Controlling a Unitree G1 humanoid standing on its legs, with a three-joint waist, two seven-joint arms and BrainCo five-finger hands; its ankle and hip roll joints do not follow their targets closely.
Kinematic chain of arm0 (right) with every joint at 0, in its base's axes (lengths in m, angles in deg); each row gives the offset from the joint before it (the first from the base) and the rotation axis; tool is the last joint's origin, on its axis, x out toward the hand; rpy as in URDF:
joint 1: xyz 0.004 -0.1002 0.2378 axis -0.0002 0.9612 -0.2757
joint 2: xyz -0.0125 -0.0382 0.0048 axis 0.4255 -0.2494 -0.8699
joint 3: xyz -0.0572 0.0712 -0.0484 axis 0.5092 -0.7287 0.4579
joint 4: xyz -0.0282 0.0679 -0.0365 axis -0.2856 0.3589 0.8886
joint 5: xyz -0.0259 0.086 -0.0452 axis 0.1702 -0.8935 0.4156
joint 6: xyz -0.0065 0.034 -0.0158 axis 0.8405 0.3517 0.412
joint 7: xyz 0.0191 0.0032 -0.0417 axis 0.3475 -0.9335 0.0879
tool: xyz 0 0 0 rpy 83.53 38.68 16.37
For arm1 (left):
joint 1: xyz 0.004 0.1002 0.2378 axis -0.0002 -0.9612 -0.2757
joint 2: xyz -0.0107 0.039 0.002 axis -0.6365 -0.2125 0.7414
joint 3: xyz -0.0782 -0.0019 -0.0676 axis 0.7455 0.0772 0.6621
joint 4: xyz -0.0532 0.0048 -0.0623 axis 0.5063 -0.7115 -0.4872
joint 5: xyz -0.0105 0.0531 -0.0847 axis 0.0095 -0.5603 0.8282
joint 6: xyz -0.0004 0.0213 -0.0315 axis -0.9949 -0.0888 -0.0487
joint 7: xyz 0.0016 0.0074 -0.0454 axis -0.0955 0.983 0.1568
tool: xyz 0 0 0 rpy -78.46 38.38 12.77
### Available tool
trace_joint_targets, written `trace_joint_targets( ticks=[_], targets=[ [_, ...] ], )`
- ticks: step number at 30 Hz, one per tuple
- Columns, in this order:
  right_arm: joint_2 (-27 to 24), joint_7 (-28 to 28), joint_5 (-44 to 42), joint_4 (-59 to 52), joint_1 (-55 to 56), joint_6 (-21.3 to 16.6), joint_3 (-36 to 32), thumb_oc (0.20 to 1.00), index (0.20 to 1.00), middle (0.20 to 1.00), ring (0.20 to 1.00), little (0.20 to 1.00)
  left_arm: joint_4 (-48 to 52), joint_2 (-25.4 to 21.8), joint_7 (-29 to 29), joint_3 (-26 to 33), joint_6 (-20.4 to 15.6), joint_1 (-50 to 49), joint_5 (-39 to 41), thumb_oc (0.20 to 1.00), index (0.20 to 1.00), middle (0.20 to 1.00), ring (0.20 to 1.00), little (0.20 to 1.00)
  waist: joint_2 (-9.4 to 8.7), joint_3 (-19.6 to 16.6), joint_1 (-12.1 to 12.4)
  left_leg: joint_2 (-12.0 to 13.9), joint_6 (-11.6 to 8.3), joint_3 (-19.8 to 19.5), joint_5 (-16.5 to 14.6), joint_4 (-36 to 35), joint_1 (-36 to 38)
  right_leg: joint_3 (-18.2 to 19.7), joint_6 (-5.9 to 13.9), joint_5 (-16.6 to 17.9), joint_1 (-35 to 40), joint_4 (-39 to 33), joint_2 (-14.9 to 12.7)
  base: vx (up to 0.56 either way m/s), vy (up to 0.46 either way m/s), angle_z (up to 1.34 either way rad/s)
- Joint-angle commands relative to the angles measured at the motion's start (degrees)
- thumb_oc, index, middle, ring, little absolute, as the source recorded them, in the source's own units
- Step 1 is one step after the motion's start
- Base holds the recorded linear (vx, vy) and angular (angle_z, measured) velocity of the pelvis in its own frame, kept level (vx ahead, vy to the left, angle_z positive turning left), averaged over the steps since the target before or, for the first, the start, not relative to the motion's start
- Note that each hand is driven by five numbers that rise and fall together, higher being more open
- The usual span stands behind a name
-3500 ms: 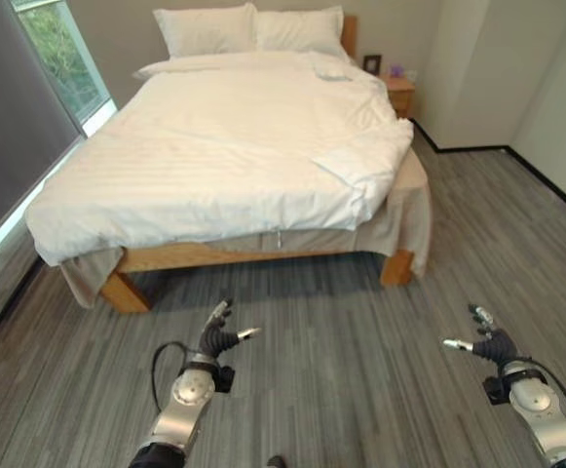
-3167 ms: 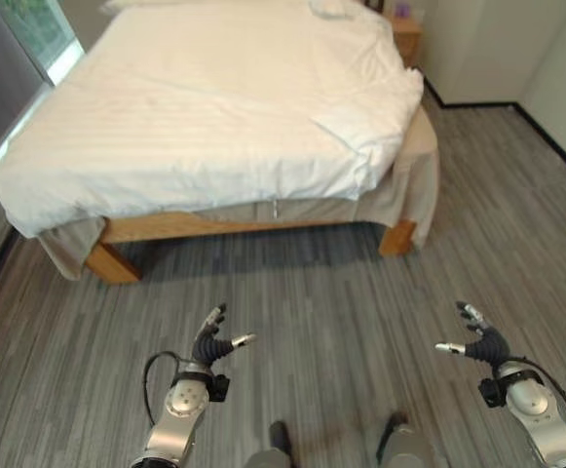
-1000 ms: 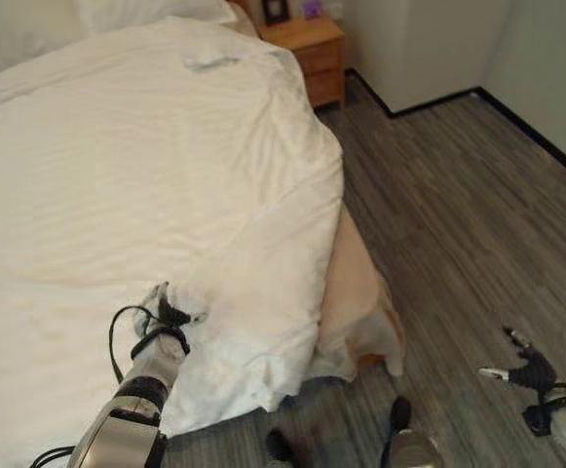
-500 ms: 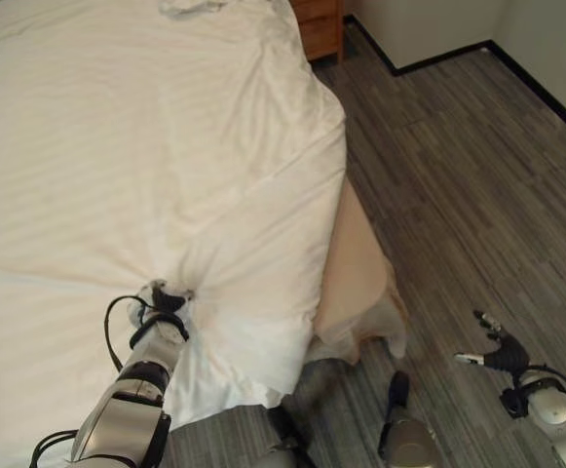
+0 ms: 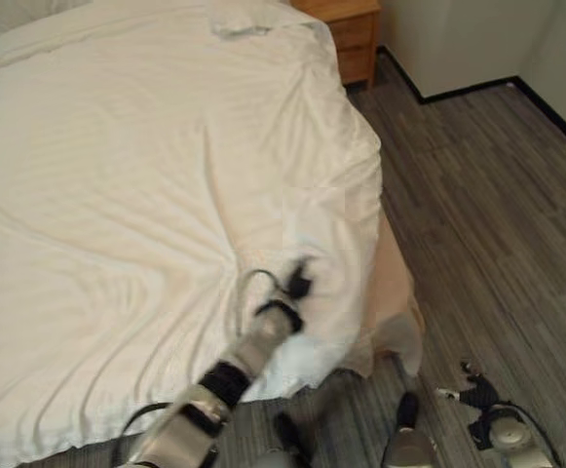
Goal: Making the bed.
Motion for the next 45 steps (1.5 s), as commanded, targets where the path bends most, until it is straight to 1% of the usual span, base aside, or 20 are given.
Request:
trace_joint_targets(
  ticks=[1, 4, 9, 10, 11, 13, 15, 16, 17, 18, 19, 20, 21, 22, 25, 29, 37, 39, 42, 45],
  targets=[
    [-0.96, -2.04, -3.27, 5.94, -1.05, 0.47, 0.62, 1.0, 1.0, 1.0, 1.0, 1.0, -4.52, 3.43, -2.01, -1.7, -3.1, 2.77, -5.63, 0.2, 0.2, 0.2, 0.2, 0.2, 0.76, -0.93, -1.31, 4.3, -4.44, -1.9, -3.71, 1.43, 5.85, 1.55, 2.32, -5.53, 1.83, 1.41, -1.09, 0.0, 0.013, -0.12],
    [1.23, -2.13, -4.93, 13.88, -1.8, 1.25, 0.49, 1.0, 1.0, 1.0, 1.0, 1.0, -10.24, 3.99, -0.4, -2.78, -2.24, 3.66, -10.02, 0.2, 0.2, 0.2, 0.2, 0.2, 0.79, -1.82, -1.26, 3.84, -4.17, -2.04, -4.27, 1.42, 6.99, 1.06, 2.47, -5.41, 3.08, 1.53, -1.64, 0.02, 0.021, -0.06],
    [3.15, -1.9, -7.84, 19.08, -1.57, 1.79, -0.12, 1.0, 1.0, 1.0, 1.0, 1.0, -11.08, 4.38, 0.98, -1.38, -3.1, 5.56, -5.24, 0.2, 0.2, 0.2, 0.2, 0.2, 0.34, -2.15, -1.06, 3.47, -4.08, -2.39, -4.39, 1.42, 7.63, 0.47, 2.59, -5.02, 4.25, 1.72, -2.14, 0.01, 0.001, 0.01],
    [3.49, -1.81, -8.28, 19.79, -1.39, 1.96, -0.04, 1.0, 1.0, 1.0, 1.0, 1.0, -10.44, 4.73, 0.81, -1.68, -3.44, 5.98, -3.95, 0.545, 0.545, 0.545, 0.545, 0.545, 0.26, -2.19, -1.13, 3.42, -4.05, -2.43, -4.45, 1.4, 7.86, 0.33, 2.58, -4.96, 4.49, 1.71, -2.18, 0.0, -0.027, 0.04],
    [3.9, -1.73, -9.21, 20.56, -1.48, 2.0, -0.24, 1.0, 1.0, 1.0, 1.0, 1.0, -9.76, 5.25, 0.55, -2.41, -3.92, 6.35, -2.98, 1.0, 1.0, 1.0, 1.0, 1.0, 0.1, -2.17, -1.21, 3.28, -3.91, -2.56, -4.19, 1.31, 7.75, 0.22, 2.51, -4.66, 4.48, 1.59, -2.25, 0.0, -0.024, 0.06],
    [4.14, -1.73, -10.05, 21.24, -1.7, 2.05, -0.46, 1.0, 1.0, 1.0, 1.0, 1.0, -9.42, 6.05, -0.06, -3.4, -4.31, 6.63, -2.31, 1.0, 1.0, 1.0, 1.0, 1.0, 0.04, -2.14, -1.31, 3.12, -3.81, -2.6, -4.18, 1.3, 7.67, 0.26, 2.53, -4.55, 4.47, 1.57, -2.37, -0.01, -0.013, 0.05],
    [4.98, -1.62, -10.61, 22.82, -2.89, 2.31, 0.31, 1.0, 1.0, 1.0, 1.0, 1.0, -9.65, 9.68, -2.78, -8.22, -5.69, 6.74, -1.24, 1.0, 1.0, 1.0, 1.0, 1.0, 0.14, -1.51, -1.68, 2.83, -3.7, -2.5, -4.21, 1.28, 7.44, 0.43, 2.69, -4.36, 4.09, 1.63, -2.68, -0.02, -0.012, 0.03],
    [5.17, -1.73, -10.58, 22.98, -3.37, 2.48, 0.78, 1.0, 1.0, 1.0, 1.0, 1.0, -9.73, 11.08, -3.55, -10.05, -6.08, 6.82, -0.48, 0.818, 0.818, 0.818, 0.818, 0.818, 0.41, -1.15, -1.96, 2.74, -3.66, -2.5, -4.09, 1.28, 7.05, 0.69, 2.74, -4.23, 3.45, 1.66, -2.89, -0.03, 0.008, 0.03],
    [5.35, -1.74, -10.57, 22.75, -3.74, 2.57, 1.26, 1.0, 1.0, 1.0, 1.0, 1.0, -9.71, 12.47, -4.49, -11.82, -6.42, 6.69, 0.22, 0.42, 0.42, 0.42, 0.42, 0.42, 0.76, -0.49, -2.42, 2.7, -3.66, -2.44, -4.44, 1.4, 7.08, 1.16, 2.91, -4.47, 2.99, 1.79, -2.95, -0.07, 0.035, 0.0],
    [5.4, -1.79, -10.59, 22.42, -4.11, 2.73, 1.68, 1.0, 1.0, 1.0, 1.0, 1.0, -9.99, 13.86, -5.53, -13.27, -6.74, 6.67, 1.42, 0.206, 0.206, 0.206, 0.206, 0.206, 1.21, -0.02, -2.87, 2.41, -3.49, -2.13, -4.22, 1.3, 6.59, 2.08, 2.8, -4.13, 1.73, 1.67, -3.0, -0.06, 0.039, -0.06],
    [5.43, -1.7, -10.5, 22.36, -4.31, 2.76, 2.05, 1.0, 1.0, 1.0, 1.0, 1.0, -9.89, 14.6, -6.25, -14.23, -7.09, 6.56, 2.29, 0.213, 0.213, 0.213, 0.213, 0.213, 1.6, 0.31, -3.31, 2.38, -3.48, -1.96, -4.6, 1.41, 6.56, 2.63, 3.0, -4.34, 1.14, 1.74, -2.97, -0.07, 0.041, -0.12],
    [5.38, -1.57, -10.19, 22.4, -4.48, 2.95, 2.43, 1.0, 1.0, 1.0, 1.0, 1.0, -9.3, 15.41, -7.77, -15.44, -7.44, 6.18, 3.88, 0.407, 0.407, 0.407, 0.407, 0.407, 2.13, 0.65, -3.93, 2.2, -3.38, -1.6, -4.71, 1.44, 6.36, 3.58, 3.07, -4.3, 0.15, 1.65, -2.94, -0.04, 0.05, -0.18],
    [5.13, -1.38, -9.83, 22.49, -4.71, 3.15, 2.68, 1.0, 1.0, 1.0, 1.0, 1.0, -8.67, 15.94, -9.99, -16.77, -7.78, 5.39, 5.79, 1.0, 1.0, 1.0, 1.0, 1.0, 2.81, 0.98, -4.57, 1.91, -3.25, -1.12, -4.84, 1.52, 6.3, 4.74, 3.18, -4.31, -0.84, 1.57, -2.88, -0.04, 0.039, -0.2],
    [5.12, -1.36, -9.82, 22.46, -4.72, 3.16, 2.67, 1.0, 1.0, 1.0, 1.0, 1.0, -8.64, 15.9, -10.07, -16.74, -7.77, 5.44, 5.87, 1.0, 1.0, 1.0, 1.0, 1.0, 2.78, 0.87, -4.42, 1.86, -3.2, -0.93, -4.54, 1.44, 6.11, 4.89, 3.04, -4.01, -1.14, 1.47, -2.87, -0.03, 0.076, -0.52],
    [4.78, -0.16, -9.8, 23.37, -4.51, 3.57, 2.02, 1.0, 1.0, 1.0, 1.0, 1.0, -5.17, 15.95, -16.7, -19.56, -7.91, 2.47, 14.63, 1.0, 1.0, 1.0, 1.0, 1.0, 4.96, 1.34, -6.61, 1.32, -2.91, 1.21, -5.23, 1.5, 6.52, 9.39, 3.01, -4.38, -4.57, 1.2, -1.59, 0.02, 0.04, -0.76],
    [4.44, 0.43, -11.13, 23.95, -3.5, 3.04, 0.78, 1.0, 1.0, 1.0, 1.0, 1.0, -1.04, 15.27, -18.98, -20.27, -8.31, 2.88, 18.91, 1.0, 1.0, 1.0, 1.0, 1.0, 6.51, 1.92, -8.67, 1.9, -3.3, 2.59, -5.36, 1.57, 7.55, 11.21, 2.99, -5.03, -5.3, 1.48, -0.34, 0.02, -0.026, -0.55],
    [2.58, -0.79, -10.34, 23.93, -2.82, 1.64, 0.53, 1.0, 1.0, 1.0, 1.0, 1.0, 5.76, 14.42, -16.7, -18.89, -9.66, 6.41, 24.08, 1.0, 1.0, 1.0, 1.0, 1.0, 7.64, 2.21, -9.91, 4.88, -4.69, 3.54, -4.19, 3.03, 8.23, 11.14, 1.62, -6.86, -4.14, 1.35, 2.06, 0.0, -0.087, -0.16],
    [-0.39, -5.3, -5.96, 23.76, -2.64, 0.74, 0.84, 1.0, 1.0, 1.0, 1.0, 1.0, 8.85, 15.04, -11.83, -16.47, -11.12, 10.76, 26.21, 1.0, 1.0, 1.0, 1.0, 1.0, 7.13, 1.64, -9.05, 6.75, -5.69, 2.72, -2.96, 3.38, 8.84, 9.03, 0.92, -7.97, -1.43, 1.34, 2.99, -0.03, -0.152, 0.04],
    [-1.51, -6.84, -5.37, 23.08, -2.79, 0.48, 0.5, 1.0, 1.0, 1.0, 1.0, 1.0, 9.07, 15.63, -9.65, -15.11, -11.5, 12.73, 27.09, 1.0, 1.0, 1.0, 1.0, 1.0, 7.03, 1.72, -9.06, 7.26, -6.09, 2.28, -2.35, 3.27, 9.14, 8.18, 0.75, -8.21, -0.43, 1.31, 3.29, 0.0, -0.096, 0.21],
    [-8.31, -12.07, -2.85, 19.14, -6.07, -0.54, 0.42, 1.0, 1.0, 1.0, 1.0, 1.0, 3.55, 20.61, 2.31, -7.62, -13.26, 23.86, 27.89, 1.0, 1.0, 1.0, 1.0, 1.0, 5.72, 0.62, -8.8, 8.45, -7.19, 1.63, -0.71, 2.46, 10.1, 5.34, 0.58, -8.33, 2.3, 1.37, 3.97, 0.02, -0.103, 0.48]
  ],
)
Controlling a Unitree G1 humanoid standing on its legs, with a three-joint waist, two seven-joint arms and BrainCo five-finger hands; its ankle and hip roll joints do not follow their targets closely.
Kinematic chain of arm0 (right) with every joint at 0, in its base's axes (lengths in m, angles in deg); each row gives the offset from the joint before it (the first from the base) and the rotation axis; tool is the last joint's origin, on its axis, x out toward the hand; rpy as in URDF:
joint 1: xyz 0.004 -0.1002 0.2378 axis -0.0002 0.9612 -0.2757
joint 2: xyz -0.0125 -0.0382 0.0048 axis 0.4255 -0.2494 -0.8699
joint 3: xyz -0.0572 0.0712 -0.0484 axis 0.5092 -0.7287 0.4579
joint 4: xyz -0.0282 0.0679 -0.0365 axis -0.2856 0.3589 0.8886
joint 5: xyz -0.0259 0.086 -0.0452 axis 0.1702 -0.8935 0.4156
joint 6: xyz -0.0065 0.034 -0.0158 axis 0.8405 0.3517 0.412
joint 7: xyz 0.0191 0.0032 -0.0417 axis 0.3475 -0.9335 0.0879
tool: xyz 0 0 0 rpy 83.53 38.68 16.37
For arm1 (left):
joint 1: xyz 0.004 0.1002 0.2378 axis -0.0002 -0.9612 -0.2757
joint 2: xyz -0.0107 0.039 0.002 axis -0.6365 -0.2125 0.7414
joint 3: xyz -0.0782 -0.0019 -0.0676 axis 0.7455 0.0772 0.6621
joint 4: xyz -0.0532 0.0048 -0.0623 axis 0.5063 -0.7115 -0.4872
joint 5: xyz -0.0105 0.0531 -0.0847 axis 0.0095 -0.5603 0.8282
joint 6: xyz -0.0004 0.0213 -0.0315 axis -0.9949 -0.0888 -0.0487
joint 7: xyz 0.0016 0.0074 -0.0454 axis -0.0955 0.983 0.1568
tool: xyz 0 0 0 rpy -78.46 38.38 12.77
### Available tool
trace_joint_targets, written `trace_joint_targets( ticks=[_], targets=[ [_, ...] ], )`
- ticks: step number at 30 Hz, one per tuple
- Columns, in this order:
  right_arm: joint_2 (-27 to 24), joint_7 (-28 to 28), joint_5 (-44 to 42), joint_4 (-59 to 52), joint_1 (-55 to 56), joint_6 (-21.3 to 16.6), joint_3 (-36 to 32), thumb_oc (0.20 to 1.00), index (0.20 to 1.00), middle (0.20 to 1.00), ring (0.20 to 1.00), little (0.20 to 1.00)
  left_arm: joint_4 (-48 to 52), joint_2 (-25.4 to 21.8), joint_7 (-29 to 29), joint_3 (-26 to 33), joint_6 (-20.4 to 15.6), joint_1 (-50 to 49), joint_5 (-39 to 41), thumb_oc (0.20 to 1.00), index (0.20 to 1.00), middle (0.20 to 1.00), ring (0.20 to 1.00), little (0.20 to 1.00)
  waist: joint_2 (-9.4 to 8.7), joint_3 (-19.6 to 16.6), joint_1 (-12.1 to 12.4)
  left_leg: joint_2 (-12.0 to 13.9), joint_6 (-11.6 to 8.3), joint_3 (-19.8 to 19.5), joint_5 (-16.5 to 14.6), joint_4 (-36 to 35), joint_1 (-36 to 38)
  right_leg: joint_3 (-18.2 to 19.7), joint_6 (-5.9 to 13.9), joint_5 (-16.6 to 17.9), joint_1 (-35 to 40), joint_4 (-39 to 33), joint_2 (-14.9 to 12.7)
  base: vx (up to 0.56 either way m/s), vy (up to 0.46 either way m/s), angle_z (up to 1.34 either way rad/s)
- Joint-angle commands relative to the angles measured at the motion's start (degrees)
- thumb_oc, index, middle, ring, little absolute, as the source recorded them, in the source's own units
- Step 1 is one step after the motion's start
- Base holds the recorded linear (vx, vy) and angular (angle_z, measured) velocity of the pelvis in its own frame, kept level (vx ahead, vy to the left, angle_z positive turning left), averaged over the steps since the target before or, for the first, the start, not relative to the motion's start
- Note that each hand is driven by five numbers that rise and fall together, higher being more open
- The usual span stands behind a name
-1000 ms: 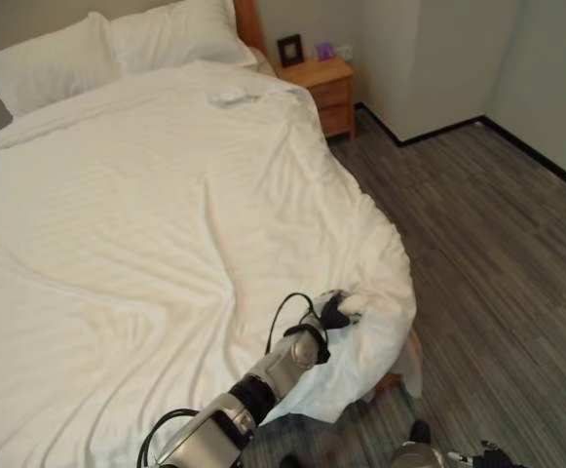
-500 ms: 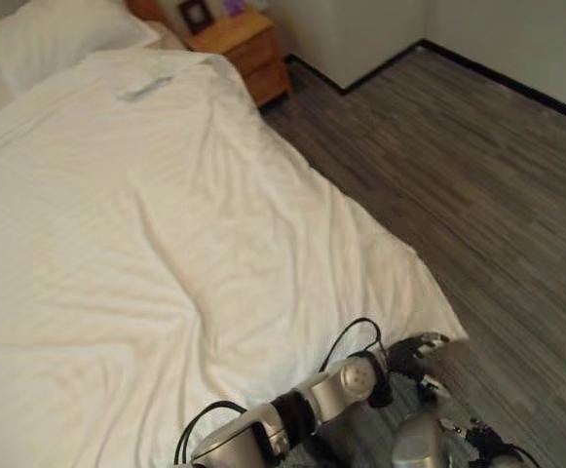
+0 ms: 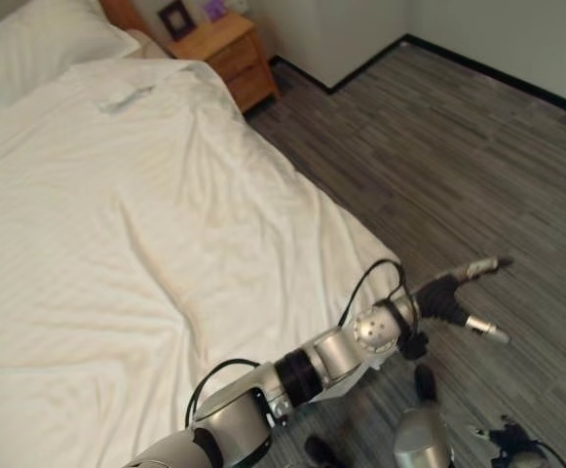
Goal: Making the bed.
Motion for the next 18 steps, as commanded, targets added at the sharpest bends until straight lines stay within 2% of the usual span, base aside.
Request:
trace_joint_targets(
  ticks=[1, 3, 4, 6, 7, 8, 9, 10, 11, 13, 15, 17, 18],
  targets=[
    [-4.91, -4.92, 2.46, -1.05, -0.58, -2.63, 0.13, 1.0, 1.0, 1.0, 1.0, 1.0, -5.41, 5.56, 10.96, 6.35, -4.93, 8.09, 2.43, 1.0, 1.0, 1.0, 1.0, 1.0, -2.23, -3.47, 0.28, 6.64, -6.24, -1.94, 2.87, 2.39, 3.57, -3.52, -0.1, -7.53, 2.15, 1.26, 1.67, 0.05, -0.051, 0.41],
    [-10.37, -5.61, 3.4, -4.45, -2.04, -3.15, -1.18, 1.0, 1.0, 1.0, 1.0, 1.0, -7.03, 1.11, 13.83, 10.62, -5.47, 12.96, 2.63, 1.0, 1.0, 1.0, 1.0, 1.0, -2.29, -4.24, 0.31, 6.86, -6.62, -1.69, 3.12, 1.97, 3.97, -4.17, 0.02, -7.3, 2.82, 1.18, 1.81, 0.06, -0.001, 0.29],
    [-12.61, -5.92, 3.94, -6.66, -2.38, -3.29, -2.24, 1.0, 1.0, 1.0, 1.0, 1.0, -6.79, -2.64, 14.72, 12.53, -5.74, 14.92, 2.87, 1.0, 1.0, 1.0, 1.0, 1.0, -2.19, -4.61, 0.42, 6.89, -6.75, -1.61, 3.17, 1.78, 4.13, -4.51, 0.09, -7.13, 3.03, 1.16, 1.84, 0.06, 0.02, 0.18],
    [-16.68, -6.93, 5.5, -15.72, -1.29, -3.65, -5.84, 1.0, 1.0, 1.0, 1.0, 1.0, -3.15, -13.24, 14.83, 16.05, -5.02, 15.25, 1.46, 1.0, 1.0, 1.0, 1.0, 1.0, -1.97, -5.22, 1.33, 7.04, -6.94, -1.96, 3.27, 1.51, 3.91, -5.48, 0.26, -6.81, 3.46, 1.15, 1.81, 0.04, 0.014, 0.11],
    [-16.66, -6.88, 5.58, -16.15, -1.03, -3.4, -5.96, 1.0, 1.0, 1.0, 1.0, 1.0, -2.77, -13.42, 14.77, 16.09, -4.8, 15.03, 1.5, 1.0, 1.0, 1.0, 1.0, 1.0, -1.99, -5.25, 1.21, 7.06, -6.93, -2.04, 3.27, 1.52, 3.89, -5.56, 0.27, -6.82, 3.51, 1.16, 1.8, 0.02, -0.003, 0.12],
    [-17.75, -7.9, 7.44, -23.82, 1.51, -3.19, -10.14, 1.0, 1.0, 1.0, 1.0, 1.0, 4.11, -23.87, 13.66, 20.22, -3.63, 10.97, -1.78, 1.0, 1.0, 1.0, 1.0, 1.0, -2.09, -5.85, 2.71, 7.08, -6.84, -2.97, 3.33, 1.4, 3.23, -6.69, 0.44, -6.77, 3.9, 1.17, 1.63, 0.01, -0.008, 0.21],
    [-18.19, -7.63, 8.21, -28.58, 3.01, -3.31, -12.71, 1.0, 1.0, 1.0, 1.0, 1.0, 7.05, -29.46, 12.71, 23.6, -3.35, 7.24, -4.37, 1.0, 1.0, 1.0, 1.0, 1.0, -2.29, -5.97, 4.05, 7.07, -6.79, -3.48, 3.31, 1.31, 2.9, -7.32, 0.46, -6.72, 4.12, 1.15, 1.57, 0.02, -0.029, 0.32],
    [-19.16, -5.98, 6.69, -30.84, 4.34, -3.43, -15.41, 0.523, 0.523, 0.523, 0.523, 0.523, 10.3, -32.44, 12.41, 26.78, -2.8, 2.46, -6.51, 1.0, 1.0, 1.0, 1.0, 1.0, -2.77, -6.6, 5.12, 7.05, -6.73, -4.4, 3.24, 1.29, 2.48, -8.15, 0.49, -6.79, 4.49, 1.18, 1.4, 0.03, -0.031, 0.35],
    [-19.44, -6.06, 5.55, -32.8, 4.35, -4.24, -17.11, 0.2, 0.2, 0.2, 0.2, 0.2, 11.24, -34.84, 12.01, 30.13, -3.0, -1.32, -8.38, 1.0, 1.0, 1.0, 1.0, 1.0, -3.26, -6.78, 6.51, 7.1, -6.74, -4.83, 3.27, 1.28, 2.2, -8.69, 0.49, -6.78, 4.83, 1.14, 1.27, 0.03, -0.029, 0.48],
    [-18.58, -4.52, 5.68, -39.71, 5.42, -5.82, -19.17, 0.2, 0.2, 0.2, 0.2, 0.2, 13.5, -39.87, 12.29, 39.21, -2.79, -13.04, -11.65, 1.0, 1.0, 1.0, 1.0, 1.0, -4.12, -7.29, 9.16, 7.14, -6.64, -5.83, 3.24, 1.26, 1.62, -9.83, 0.55, -6.66, 5.3, 1.16, 0.97, 0.05, -0.01, 0.47],
    [-17.33, -3.12, 4.85, -45.57, 5.16, -6.64, -20.27, 0.2, 0.2, 0.2, 0.2, 0.2, 15.48, -40.19, 12.25, 45.93, -2.66, -22.36, -11.14, 1.0, 1.0, 1.0, 1.0, 1.0, -4.77, -8.01, 10.58, 7.01, -6.5, -6.45, 3.21, 1.29, 1.14, -10.37, 0.52, -6.71, 5.58, 1.16, 0.76, 0.05, 0.015, 0.21],
    [-14.07, -0.62, -0.77, -52.87, 4.37, -8.06, -20.24, 0.2, 0.2, 0.2, 0.2, 0.2, 16.32, -38.15, 10.41, 52.18, -3.12, -32.58, -4.93, 1.0, 1.0, 1.0, 1.0, 1.0, -5.47, -8.93, 12.07, 6.6, -6.15, -7.21, 3.23, 1.28, 0.35, -11.16, 0.46, -6.57, 5.74, 1.2, 0.45, 0.04, 0.049, 0.32],
    [-12.66, 0.74, -3.64, -53.81, 3.85, -8.21, -19.69, 0.2, 0.2, 0.2, 0.2, 0.2, 15.93, -37.27, 9.16, 52.96, -3.26, -34.7, -1.76, 1.0, 1.0, 1.0, 1.0, 1.0, -5.69, -9.23, 12.5, 6.49, -6.04, -7.56, 3.25, 1.25, 0.0, -11.43, 0.41, -6.52, 5.76, 1.18, 0.34, 0.04, 0.059, 0.35]
  ],
)
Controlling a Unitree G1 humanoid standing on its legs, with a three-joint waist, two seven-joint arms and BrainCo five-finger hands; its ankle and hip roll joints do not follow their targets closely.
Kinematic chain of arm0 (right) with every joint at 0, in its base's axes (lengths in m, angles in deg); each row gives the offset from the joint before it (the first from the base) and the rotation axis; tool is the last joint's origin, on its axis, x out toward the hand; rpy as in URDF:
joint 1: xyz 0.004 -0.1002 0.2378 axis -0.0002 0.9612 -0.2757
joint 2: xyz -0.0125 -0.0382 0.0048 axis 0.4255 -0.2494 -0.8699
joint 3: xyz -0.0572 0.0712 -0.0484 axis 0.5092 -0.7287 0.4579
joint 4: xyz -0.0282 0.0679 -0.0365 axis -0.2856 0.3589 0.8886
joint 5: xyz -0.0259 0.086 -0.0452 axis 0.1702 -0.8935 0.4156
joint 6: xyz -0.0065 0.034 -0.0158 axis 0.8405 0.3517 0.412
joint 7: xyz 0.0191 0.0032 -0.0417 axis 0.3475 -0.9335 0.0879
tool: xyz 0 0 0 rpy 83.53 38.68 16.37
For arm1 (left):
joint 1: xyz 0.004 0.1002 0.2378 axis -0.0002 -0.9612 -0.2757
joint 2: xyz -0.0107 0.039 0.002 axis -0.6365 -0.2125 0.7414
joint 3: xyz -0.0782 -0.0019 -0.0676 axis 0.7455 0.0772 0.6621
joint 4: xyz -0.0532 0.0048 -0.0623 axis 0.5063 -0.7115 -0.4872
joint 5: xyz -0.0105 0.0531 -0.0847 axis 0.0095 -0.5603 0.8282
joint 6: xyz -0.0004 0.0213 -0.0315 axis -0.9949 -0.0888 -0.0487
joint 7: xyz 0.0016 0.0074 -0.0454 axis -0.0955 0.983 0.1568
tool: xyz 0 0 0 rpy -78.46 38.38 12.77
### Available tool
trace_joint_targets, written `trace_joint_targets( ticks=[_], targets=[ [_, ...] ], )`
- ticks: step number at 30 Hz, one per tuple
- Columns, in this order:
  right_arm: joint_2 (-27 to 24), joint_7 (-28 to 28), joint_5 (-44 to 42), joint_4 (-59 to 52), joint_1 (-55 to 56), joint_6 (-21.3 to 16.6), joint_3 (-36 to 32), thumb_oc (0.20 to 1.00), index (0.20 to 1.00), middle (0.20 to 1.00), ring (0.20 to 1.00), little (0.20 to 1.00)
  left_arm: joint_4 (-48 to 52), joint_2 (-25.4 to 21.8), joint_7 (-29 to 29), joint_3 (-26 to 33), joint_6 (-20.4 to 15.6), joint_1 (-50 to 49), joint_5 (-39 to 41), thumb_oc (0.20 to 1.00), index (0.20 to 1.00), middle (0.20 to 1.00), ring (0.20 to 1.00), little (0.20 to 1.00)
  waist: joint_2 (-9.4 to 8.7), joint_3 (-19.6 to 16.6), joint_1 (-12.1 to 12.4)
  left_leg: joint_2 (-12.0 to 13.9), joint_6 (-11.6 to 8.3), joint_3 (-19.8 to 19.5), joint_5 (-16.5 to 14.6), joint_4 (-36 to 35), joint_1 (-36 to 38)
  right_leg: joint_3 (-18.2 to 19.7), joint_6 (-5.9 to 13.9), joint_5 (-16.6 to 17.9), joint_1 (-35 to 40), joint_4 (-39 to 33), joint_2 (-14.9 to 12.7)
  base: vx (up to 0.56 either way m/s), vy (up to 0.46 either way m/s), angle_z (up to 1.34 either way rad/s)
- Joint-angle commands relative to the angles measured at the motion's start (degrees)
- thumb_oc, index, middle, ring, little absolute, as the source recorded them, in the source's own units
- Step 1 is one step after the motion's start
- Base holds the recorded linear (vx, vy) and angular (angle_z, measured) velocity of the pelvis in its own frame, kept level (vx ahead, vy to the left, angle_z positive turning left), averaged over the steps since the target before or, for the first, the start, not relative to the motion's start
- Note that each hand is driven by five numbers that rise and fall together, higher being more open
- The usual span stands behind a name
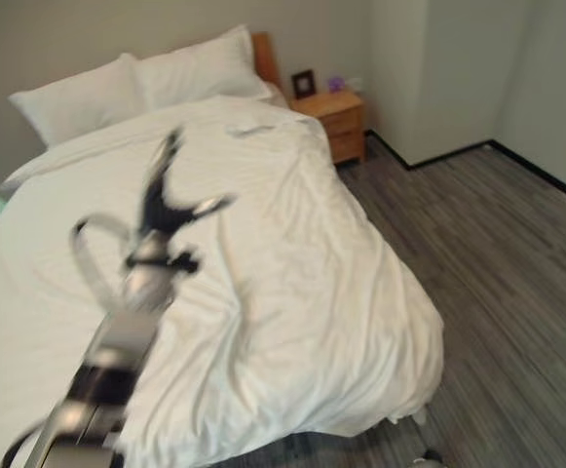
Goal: Making the bed.
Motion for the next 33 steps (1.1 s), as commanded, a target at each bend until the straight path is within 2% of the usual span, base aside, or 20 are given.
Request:
trace_joint_targets(
  ticks=[1, 2, 3, 4, 5, 6, 7, 9, 10, 11, 12, 13, 14, 15, 18, 22, 23, 26, 27, 33],
  targets=[
    [4.72, 5.04, -12.54, -5.86, -8.06, -5.48, 0.32, 0.2, 0.2, 0.2, 0.2, 0.2, 0.82, 3.59, -5.42, 1.41, -3.36, 2.68, 11.99, 1.0, 1.0, 1.0, 1.0, 1.0, -2.17, 2.98, 1.0, 4.65, -4.66, 1.3, 1.97, 1.22, 0.83, -1.75, 0.54, -4.79, -0.93, 1.19, -0.66, 0.03, 0.042, 0.32],
    [4.72, 5.04, -12.56, -5.86, -8.08, -5.49, 0.37, 0.2, 0.2, 0.2, 0.2, 0.2, 0.84, 3.57, -5.45, 1.46, -3.35, 2.63, 12.02, 1.0, 1.0, 1.0, 1.0, 1.0, -2.19, 2.95, 0.94, 4.64, -4.65, 1.27, 1.97, 1.22, 0.8, -1.77, 0.55, -4.79, -0.94, 1.19, -0.67, 0.03, 0.047, 0.42],
    [6.96, 7.6, -17.85, -7.26, -9.38, -6.13, 2.14, 0.2, 0.2, 0.2, 0.2, 0.2, 0.22, 5.23, -8.19, 0.55, -3.7, 1.85, 18.36, 1.0, 1.0, 1.0, 1.0, 1.0, -2.53, 2.85, 1.74, 4.46, -4.5, 0.81, 2.04, 1.17, 0.28, -2.24, 0.62, -4.6, -0.93, 1.18, -0.93, 0.04, 0.066, 0.39],
    [11.4, 10.7, -26.92, -7.41, -12.2, -7.03, 4.76, 0.2, 0.2, 0.2, 0.2, 0.2, -0.16, 8.22, -12.92, -1.45, -3.36, 0.85, 27.75, 1.0, 1.0, 1.0, 1.0, 1.0, -3.03, 2.72, 2.97, 4.06, -4.24, -0.02, 2.17, 1.03, -0.7, -2.78, 0.77, -4.4, -1.06, 1.21, -1.26, 0.05, 0.077, 0.35],
    [13.3, 12.18, -30.7, -6.55, -13.61, -7.61, 5.65, 0.2, 0.2, 0.2, 0.2, 0.2, -0.54, 8.98, -14.79, -2.38, -3.17, 1.16, 30.27, 1.0, 1.0, 1.0, 1.0, 1.0, -3.26, 2.68, 3.33, 3.84, -4.11, -0.38, 2.13, 0.98, -1.12, -3.08, 0.8, -4.31, -1.2, 1.23, -1.4, 0.04, 0.078, 0.36],
    [22.19, 15.73, -45.79, -4.38, -17.67, -8.99, 6.05, 0.2, 0.2, 0.2, 0.2, 0.2, -0.72, 13.39, -18.65, -5.57, -1.66, 1.45, 38.32, 1.0, 1.0, 1.0, 1.0, 1.0, -3.72, 2.66, 4.42, 3.51, -3.77, -0.98, 2.06, 0.84, -2.18, -3.6, 0.89, -4.21, -1.65, 1.12, -1.77, 0.02, 0.039, 0.31],
    [22.16, 16.12, -46.18, -4.08, -17.76, -9.1, 5.92, 0.2, 0.2, 0.2, 0.2, 0.2, -0.78, 13.18, -18.79, -5.6, -1.64, 1.52, 38.52, 1.0, 1.0, 1.0, 1.0, 1.0, -3.87, 2.61, 4.46, 3.46, -3.75, -1.03, 2.06, 0.87, -2.29, -3.64, 0.91, -4.22, -1.71, 1.12, -1.83, 0.02, 0.044, 0.21],
    [28.67, 18.65, -55.74, -2.72, -19.42, -10.82, 7.4, 0.2, 0.2, 0.2, 0.2, 0.2, -1.29, 18.49, -22.78, -8.86, 0.18, 1.74, 47.4, 1.0, 1.0, 1.0, 1.0, 1.0, -4.56, 2.96, 5.28, 3.13, -3.51, -1.54, 1.99, 0.79, -3.26, -4.08, 1.01, -4.08, -2.06, 1.07, -2.09, 0.01, 0.015, 0.16],
    [28.63, 18.85, -55.94, -2.58, -19.42, -10.9, 7.37, 0.2, 0.2, 0.2, 0.2, 0.2, -1.42, 18.39, -22.94, -8.87, 0.16, 1.78, 47.61, 1.0, 1.0, 1.0, 1.0, 1.0, -4.6, 2.88, 5.27, 3.1, -3.5, -1.58, 1.99, 0.8, -3.35, -4.11, 1.03, -4.09, -2.12, 1.07, -2.13, -0.03, 0.005, 0.21],
    [32.62, 20.63, -60.25, -2.29, -20.9, -11.73, 10.65, 0.2, 0.2, 0.2, 0.2, 0.2, -2.07, 22.66, -25.2, -12.57, 0.87, 2.9, 54.67, 1.0, 1.0, 1.0, 1.0, 1.0, -5.15, 3.63, 5.89, 2.89, -3.32, -2.04, 2.13, 0.81, -4.6, -4.28, 1.09, -3.91, -2.8, 1.11, -2.26, -0.05, 0.01, 0.19],
    [34.24, 20.75, -61.46, -2.17, -21.49, -11.04, 11.63, 0.2, 0.2, 0.2, 0.2, 0.2, -2.31, 24.49, -25.85, -14.44, 1.44, 3.71, 58.04, 0.699, 0.699, 0.699, 0.699, 0.699, -5.4, 3.98, 6.08, 2.76, -3.2, -2.29, 2.23, 0.86, -5.43, -4.39, 1.11, -3.9, -3.38, 1.12, -2.33, -0.05, 0.009, 0.13],
    [34.25, 20.75, -61.46, -2.17, -21.5, -11.04, 11.62, 0.2, 0.2, 0.2, 0.2, 0.2, -2.33, 24.48, -25.86, -14.45, 1.44, 3.72, 58.05, 0.699, 0.699, 0.699, 0.699, 0.699, -5.4, 3.96, 6.08, 2.75, -3.2, -2.3, 2.23, 0.86, -5.46, -4.39, 1.11, -3.9, -3.41, 1.12, -2.33, -0.05, 0.002, 0.16],
    [36.16, 21.79, -62.91, -2.0, -21.61, -11.3, 12.78, 0.2, 0.2, 0.2, 0.2, 0.2, -2.4, 26.29, -26.51, -16.62, 1.45, 4.65, 60.43, 0.222, 0.222, 0.222, 0.222, 0.222, -5.66, 4.56, 6.27, 2.61, -3.12, -2.51, 2.31, 0.89, -6.1, -4.55, 1.18, -3.82, -3.82, 1.13, -2.37, -0.09, 0.0, 0.16],
    [38.8, 23.2, -65.04, -1.27, -21.73, -11.64, 15.27, 0.2, 0.2, 0.2, 0.2, 0.2, -3.12, 28.43, -27.32, -20.05, 1.27, 6.15, 62.44, 0.2, 0.2, 0.2, 0.2, 0.2, -6.06, 5.72, 6.51, 2.25, -2.97, -2.92, 2.53, 0.97, -7.38, -4.81, 1.2, -3.51, -4.85, 1.22, -2.44, -0.11, 0.007, 0.12],
    [40.92, 24.7, -67.7, 0.66, -24.18, -11.8, 19.55, 0.2, 0.2, 0.2, 0.2, 0.2, -3.82, 30.11, -27.95, -24.52, 0.46, 9.41, 64.84, 0.2, 0.2, 0.2, 0.2, 0.2, -6.64, 7.99, 6.75, 2.08, -3.06, -3.36, 3.24, 1.22, -10.1, -4.36, 1.28, -2.93, -7.48, 1.38, -2.54, -0.14, 0.009, 0.02],
    [42.66, 24.32, -68.86, 2.16, -28.82, -12.89, 22.72, 0.2, 0.2, 0.2, 0.2, 0.2, -6.23, 32.48, -26.94, -27.58, -1.78, 14.71, 67.7, 0.2, 0.2, 0.2, 0.2, 0.2, -7.22, 10.91, 7.25, 2.17, -3.38, -4.06, 4.15, 1.33, -13.36, -4.0, 1.46, -2.05, -10.85, 1.64, -2.58, -0.14, -0.004, 0.0],
    [44.02, 23.55, -69.33, 2.99, -31.38, -14.17, 23.19, 0.2, 0.2, 0.2, 0.2, 0.2, -7.78, 34.35, -25.67, -28.87, -3.46, 18.02, 69.18, 0.2, 0.2, 0.2, 0.2, 0.2, -7.53, 12.87, 7.56, 2.44, -3.75, -4.64, 4.78, 1.3, -15.44, -4.14, 1.54, -1.63, -12.6, 1.74, -2.74, -0.13, -0.018, 0.03],
    [45.82, 22.49, -70.12, 5.75, -33.44, -16.21, 22.75, 0.2, 0.2, 0.2, 0.2, 0.2, -12.24, 37.02, -24.28, -29.18, -5.9, 21.7, 70.17, 0.2, 0.2, 0.2, 0.2, 0.2, -7.72, 15.89, 7.78, 2.56, -4.13, -5.33, 5.59, 1.34, -18.83, -4.61, 1.87, -0.85, -15.21, 1.85, -3.04, -0.11, -0.012, 0.11],
    [46.22, 21.82, -70.22, 7.17, -33.82, -16.42, 22.42, 0.2, 0.2, 0.2, 0.2, 0.2, -14.35, 37.81, -23.87, -29.21, -6.06, 22.12, 70.68, 0.2, 0.2, 0.2, 0.2, 0.2, -7.7, 16.32, 7.74, 2.55, -4.74, -6.34, 4.52, 1.19, -19.29, -3.58, 2.62, -1.64, -15.38, 1.46, -2.85, -0.02, -0.024, 0.09],
    [44.57, 20.28, -69.27, 16.63, -36.03, -15.73, 19.17, 0.2, 0.2, 0.2, 0.2, 0.2, -33.44, 39.96, -23.15, -24.05, -3.33, 25.05, 70.75, 0.2, 0.2, 0.2, 0.2, 0.2, -7.86, 17.51, 7.2, 2.78, -4.92, -6.24, 4.88, 0.95, -23.9, -3.32, 3.22, -0.65, -20.06, 1.37, -3.41, -0.03, -0.005, 0.08]
  ],
)
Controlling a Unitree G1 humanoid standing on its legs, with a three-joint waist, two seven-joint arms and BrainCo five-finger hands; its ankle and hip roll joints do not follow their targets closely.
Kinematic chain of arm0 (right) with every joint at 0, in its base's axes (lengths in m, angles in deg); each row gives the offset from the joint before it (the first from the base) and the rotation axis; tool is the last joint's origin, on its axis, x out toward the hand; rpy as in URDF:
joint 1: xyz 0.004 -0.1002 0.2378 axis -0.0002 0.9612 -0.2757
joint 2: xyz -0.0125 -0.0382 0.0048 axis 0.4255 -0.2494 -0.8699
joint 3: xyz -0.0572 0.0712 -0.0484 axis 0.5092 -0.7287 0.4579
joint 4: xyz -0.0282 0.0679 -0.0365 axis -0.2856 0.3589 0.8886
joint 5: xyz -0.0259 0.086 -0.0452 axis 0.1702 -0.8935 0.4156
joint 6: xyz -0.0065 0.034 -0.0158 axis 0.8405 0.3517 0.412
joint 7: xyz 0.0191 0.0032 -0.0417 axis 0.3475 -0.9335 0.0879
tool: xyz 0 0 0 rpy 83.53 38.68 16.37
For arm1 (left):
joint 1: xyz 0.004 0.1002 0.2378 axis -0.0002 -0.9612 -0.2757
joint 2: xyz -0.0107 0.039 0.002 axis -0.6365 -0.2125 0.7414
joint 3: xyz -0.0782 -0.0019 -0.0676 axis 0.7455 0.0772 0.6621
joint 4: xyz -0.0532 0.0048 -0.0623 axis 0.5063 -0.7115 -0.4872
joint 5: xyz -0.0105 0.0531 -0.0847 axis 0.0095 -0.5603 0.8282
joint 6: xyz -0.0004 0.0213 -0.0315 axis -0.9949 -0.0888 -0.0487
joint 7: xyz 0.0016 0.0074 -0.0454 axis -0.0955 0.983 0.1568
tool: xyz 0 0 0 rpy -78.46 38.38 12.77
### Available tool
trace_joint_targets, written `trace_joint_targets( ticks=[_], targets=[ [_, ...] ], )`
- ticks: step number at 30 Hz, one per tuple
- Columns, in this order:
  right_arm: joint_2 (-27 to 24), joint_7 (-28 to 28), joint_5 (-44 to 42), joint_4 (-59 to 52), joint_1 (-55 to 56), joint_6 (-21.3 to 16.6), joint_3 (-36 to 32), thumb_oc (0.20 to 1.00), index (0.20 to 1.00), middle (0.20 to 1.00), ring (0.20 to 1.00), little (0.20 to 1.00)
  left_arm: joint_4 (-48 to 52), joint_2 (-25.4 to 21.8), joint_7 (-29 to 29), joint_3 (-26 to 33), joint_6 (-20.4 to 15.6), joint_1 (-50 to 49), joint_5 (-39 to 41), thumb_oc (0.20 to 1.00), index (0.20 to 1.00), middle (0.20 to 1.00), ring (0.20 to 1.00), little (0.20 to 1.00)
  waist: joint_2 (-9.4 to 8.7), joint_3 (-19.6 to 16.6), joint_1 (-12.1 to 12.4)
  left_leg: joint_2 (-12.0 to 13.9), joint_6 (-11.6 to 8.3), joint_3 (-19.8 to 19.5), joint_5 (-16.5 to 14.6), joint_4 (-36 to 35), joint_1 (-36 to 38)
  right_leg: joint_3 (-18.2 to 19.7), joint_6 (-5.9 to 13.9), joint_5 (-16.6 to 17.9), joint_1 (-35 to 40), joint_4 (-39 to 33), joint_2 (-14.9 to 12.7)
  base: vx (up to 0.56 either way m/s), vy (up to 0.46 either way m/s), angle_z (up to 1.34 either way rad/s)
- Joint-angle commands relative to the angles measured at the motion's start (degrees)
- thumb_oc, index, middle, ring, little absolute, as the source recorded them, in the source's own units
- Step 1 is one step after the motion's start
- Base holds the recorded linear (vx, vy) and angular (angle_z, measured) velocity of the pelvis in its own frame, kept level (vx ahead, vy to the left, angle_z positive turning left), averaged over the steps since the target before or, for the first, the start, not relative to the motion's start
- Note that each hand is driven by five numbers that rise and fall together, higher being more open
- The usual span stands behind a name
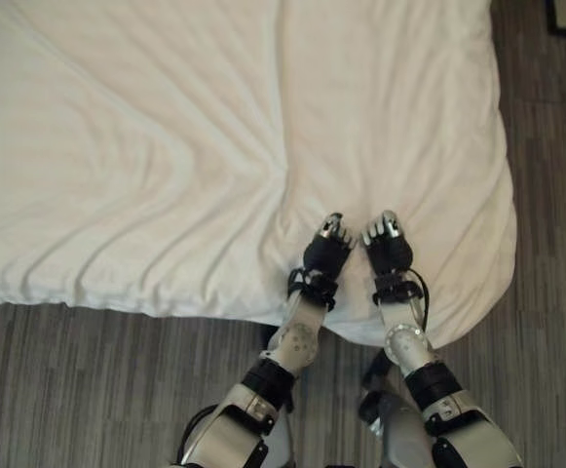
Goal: Making the bed.
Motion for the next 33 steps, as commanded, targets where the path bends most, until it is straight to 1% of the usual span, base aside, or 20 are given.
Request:
trace_joint_targets(
  ticks=[1, 3, 4, 6, 8, 11, 12, 16, 17, 18, 19, 20, 23, 25, 26, 28, 30, 31, 32, 33],
  targets=[
    [-0.27, -3.05, -0.63, 4.83, -0.83, 0.31, -3.69, 0.2, 0.2, 0.2, 0.2, 0.2, -10.06, 0.8, 2.6, 2.77, 2.15, 1.35, 1.04, 0.2, 0.2, 0.2, 0.2, 0.2, -0.69, -1.13, 0.17, 3.37, -7.01, 3.82, -1.3, -1.9, 1.61, 4.37, 5.15, -2.62, -1.72, -0.92, -3.03, 0.0, 0.0, 0.0],
    [-3.04, -3.57, -0.67, 7.02, 1.42, 0.23, -8.13, 0.2, 0.2, 0.2, 0.2, 0.2, -12.5, -1.64, 2.73, 8.15, 1.89, 0.38, -2.42, 0.2, 0.2, 0.2, 0.2, 0.2, -0.59, -1.78, -0.58, 3.15, -6.73, 4.24, -1.74, -1.93, 2.26, 4.74, 5.02, -2.65, -1.51, -0.96, -3.34, -0.02, 0.047, -0.07],
    [-6.17, -3.79, -0.75, 8.18, 5.6, -0.04, -13.42, 0.2, 0.2, 0.2, 0.2, 0.2, -11.34, -4.32, 2.74, 13.51, 1.11, -3.52, -3.5, 0.2, 0.2, 0.2, 0.2, 0.2, -0.53, -2.04, -1.22, 2.65, -5.75, 5.6, -0.99, -2.02, 3.13, 3.62, 4.18, -1.65, -1.38, -0.68, -3.85, -0.01, 0.052, -0.09],
    [-8.39, -4.19, -1.2, 8.22, 10.56, -0.78, -20.4, 0.2, 0.2, 0.2, 0.2, 0.2, -9.13, -7.24, 2.83, 19.61, 0.55, -9.88, -3.61, 0.2, 0.2, 0.2, 0.2, 0.2, -0.05, -3.42, -2.1, 1.97, -5.29, 5.89, -1.7, -2.0, 4.69, 3.51, 4.1, -1.76, -0.42, -0.69, -4.11, 0.06, 0.039, -0.14],
    [-9.21, -4.08, -1.68, 8.75, 12.77, -1.05, -22.63, 0.2, 0.2, 0.2, 0.2, 0.2, -8.13, -8.6, 2.7, 21.45, 0.45, -13.12, -4.06, 0.2, 0.2, 0.2, 0.2, 0.2, 0.17, -4.28, -2.37, 1.64, -5.11, 5.96, -2.09, -1.96, 5.51, 3.42, 4.08, -1.94, 0.27, -0.71, -4.22, 0.07, 0.02, -0.04],
    [-12.43, -4.03, -2.24, 9.97, 17.49, -0.88, -29.91, 0.2, 0.2, 0.2, 0.2, 0.2, -8.22, -12.98, 1.79, 28.51, 0.86, -20.46, -5.32, 0.2, 0.2, 0.2, 0.2, 0.2, 1.15, -6.51, -3.17, 0.66, -4.76, 6.51, -3.15, -1.82, 8.15, 3.56, 4.15, -2.25, 2.49, -0.72, -4.79, 0.13, 0.07, -0.01],
    [-14.25, -4.13, -1.35, 10.44, 19.78, -0.35, -33.58, 0.2, 0.2, 0.2, 0.2, 0.2, -9.18, -15.88, 1.22, 33.23, 0.9, -24.58, -6.15, 0.2, 0.2, 0.2, 0.2, 0.2, 1.93, -8.01, -3.26, 0.26, -4.55, 6.79, -3.73, -1.75, 9.79, 3.62, 4.22, -2.6, 4.06, -0.77, -5.08, 0.14, 0.069, -0.05],
    [-17.37, -4.91, 2.12, 10.87, 22.76, 1.35, -37.53, 0.2, 0.2, 0.2, 0.2, 0.2, -11.8, -20.27, 0.36, 39.76, 1.26, -31.05, -9.34, 0.2, 0.2, 0.2, 0.2, 0.2, 3.09, -10.36, -3.24, -0.35, -4.21, 7.54, -4.7, -1.69, 13.44, 3.68, 4.53, -3.11, 7.37, -0.86, -5.58, 0.12, 0.071, -0.14],
    [-19.15, -5.63, 5.9, 10.72, 24.34, 2.19, -37.83, 0.2, 0.2, 0.2, 0.2, 0.2, -11.52, -23.45, 2.54, 43.36, -0.7, -32.56, -13.05, 0.2, 0.2, 0.2, 0.2, 0.2, 3.51, -11.64, -2.79, -0.63, -4.06, 7.5, -5.09, -1.66, 15.03, 3.71, 4.58, -3.42, 9.04, -0.89, -5.74, 0.14, 0.082, 0.07],
    [-20.11, -6.55, 10.9, 8.82, 26.48, 3.53, -36.62, 1.0, 1.0, 1.0, 1.0, 1.0, -9.11, -25.57, 5.73, 47.1, -3.14, -33.45, -15.6, 1.0, 1.0, 1.0, 1.0, 1.0, 3.48, -12.74, -2.46, -0.69, -4.02, 7.47, -5.38, -1.65, 16.38, 3.69, 4.61, -3.74, 10.43, -0.96, -5.87, 0.11, 0.057, 0.17],
    [-19.78, -7.05, 11.34, 8.23, 26.74, 3.71, -36.43, 1.0, 1.0, 1.0, 1.0, 1.0, -8.56, -25.43, 6.22, 47.26, -3.03, -33.85, -15.95, 1.0, 1.0, 1.0, 1.0, 1.0, 3.35, -12.72, -2.64, -0.71, -4.03, 7.46, -5.41, -1.66, 16.6, 3.67, 4.63, -3.78, 10.67, -0.98, -5.9, 0.1, 0.051, 0.17],
    [-20.2, -7.36, 16.72, 4.32, 28.79, 5.16, -33.55, 1.0, 1.0, 1.0, 1.0, 1.0, -2.84, -26.13, 9.95, 49.19, -5.51, -34.43, -19.45, 1.0, 1.0, 1.0, 1.0, 1.0, 3.09, -13.82, -2.25, -0.74, -3.95, 7.41, -5.57, -1.59, 17.82, 3.85, 4.62, -3.93, 11.78, -0.99, -5.94, 0.06, 0.053, 0.22],
    [-19.43, -8.13, 28.22, -4.97, 33.43, 7.91, -28.38, 1.0, 1.0, 1.0, 1.0, 1.0, 14.42, -23.15, 15.33, 47.07, -6.44, -36.66, -31.34, 1.0, 1.0, 1.0, 1.0, 1.0, 1.91, -15.42, -2.18, -1.05, -3.42, 7.56, -6.31, -1.52, 19.98, 4.19, 4.77, -3.63, 13.39, -0.97, -6.25, 0.06, 0.111, 0.08],
    [-19.31, -8.05, 31.63, -7.56, 34.29, 8.82, -25.73, 1.0, 1.0, 1.0, 1.0, 1.0, 18.93, -21.63, 15.59, 44.31, -5.87, -36.75, -34.65, 1.0, 1.0, 1.0, 1.0, 1.0, 1.2, -15.52, -2.12, -1.36, -3.11, 7.77, -6.54, -1.45, 20.26, 4.28, 5.02, -3.31, 13.45, -0.88, -6.63, -0.01, 0.066, 0.01],
    [-19.47, -7.29, 38.82, -12.07, 35.37, 10.64, -22.87, 1.0, 1.0, 1.0, 1.0, 1.0, 23.75, -20.33, 13.99, 40.07, -5.4, -36.65, -37.7, 1.0, 1.0, 1.0, 1.0, 1.0, 0.08, -14.82, -2.14, -1.82, -2.63, 7.94, -6.67, -1.26, 20.12, 4.41, 5.14, -2.4, 12.71, -0.44, -7.13, -0.09, 0.021, -0.08],
    [-20.44, -8.57, 48.54, -18.07, 36.36, 11.23, -21.24, 1.0, 1.0, 1.0, 1.0, 1.0, 26.65, -19.26, 11.65, 35.54, -4.39, -35.67, -37.93, 1.0, 1.0, 1.0, 1.0, 1.0, -1.05, -13.52, -2.47, -2.36, -2.22, 8.18, -6.75, -1.14, 19.52, 4.92, 5.56, -1.02, 11.13, -0.09, -7.49, -0.17, 0.008, -0.2],
    [-21.57, -12.87, 59.97, -22.83, 35.28, 11.92, -19.46, 1.0, 1.0, 1.0, 1.0, 1.0, 28.17, -19.5, 10.95, 28.2, -3.9, -32.67, -39.73, 1.0, 1.0, 1.0, 1.0, 1.0, -2.1, -11.31, -3.23, -2.73, -1.72, 8.04, -6.98, -1.24, 18.16, 6.0, 6.2, 0.77, 8.16, 0.81, -7.78, -0.21, -0.038, -0.15],
    [-21.42, -13.05, 60.24, -22.94, 35.22, 12.04, -19.54, 1.0, 1.0, 1.0, 1.0, 1.0, 28.08, -19.51, 11.07, 28.08, -3.94, -32.45, -39.84, 1.0, 1.0, 1.0, 1.0, 1.0, -2.12, -11.29, -3.09, -2.76, -1.68, 8.08, -6.98, -1.22, 18.05, 6.08, 6.2, 0.78, 7.97, 0.89, -7.83, -0.29, -0.042, -0.02],
    [-22.75, -17.76, 69.66, -25.68, 33.36, 12.26, -17.95, 1.0, 1.0, 1.0, 1.0, 1.0, 27.99, -20.88, 12.35, 22.14, -4.34, -29.53, -44.45, 1.0, 1.0, 1.0, 1.0, 1.0, -2.32, -9.3, -3.82, -2.23, -1.52, 8.13, -6.48, -1.18, 17.02, 8.17, 6.25, 1.66, 5.44, 2.73, -8.08, -0.32, 0.026, -0.07],
    [-22.65, -19.43, 71.01, -26.59, 32.17, 12.29, -16.68, 1.0, 1.0, 1.0, 1.0, 1.0, 27.75, -22.04, 13.45, 19.02, -4.42, -27.64, -47.06, 1.0, 1.0, 1.0, 1.0, 1.0, -2.0, -8.4, -4.29, -1.93, -1.17, 8.65, -6.01, -1.09, 16.52, 8.79, 6.25, 0.91, 4.69, 4.88, -8.16, -0.32, 0.024, -0.03]
  ],
)
